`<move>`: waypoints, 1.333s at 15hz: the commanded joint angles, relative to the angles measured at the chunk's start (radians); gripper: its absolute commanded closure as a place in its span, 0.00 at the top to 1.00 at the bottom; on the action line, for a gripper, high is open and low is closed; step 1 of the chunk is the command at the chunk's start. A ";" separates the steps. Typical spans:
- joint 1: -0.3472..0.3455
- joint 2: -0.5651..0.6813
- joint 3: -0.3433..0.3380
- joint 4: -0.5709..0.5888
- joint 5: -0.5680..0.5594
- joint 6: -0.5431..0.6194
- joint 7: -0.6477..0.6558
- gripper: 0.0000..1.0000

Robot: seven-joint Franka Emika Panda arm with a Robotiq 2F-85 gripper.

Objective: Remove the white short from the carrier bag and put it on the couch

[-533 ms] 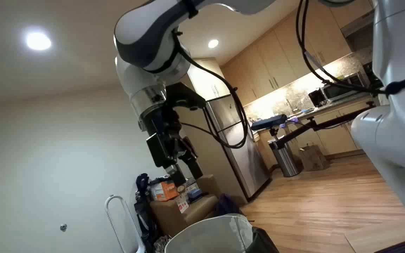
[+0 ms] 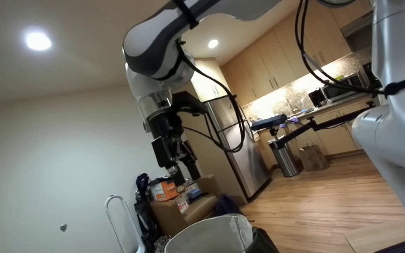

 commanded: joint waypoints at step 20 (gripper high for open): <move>-0.224 0.494 -0.155 -0.099 0.135 0.607 -0.707 1.00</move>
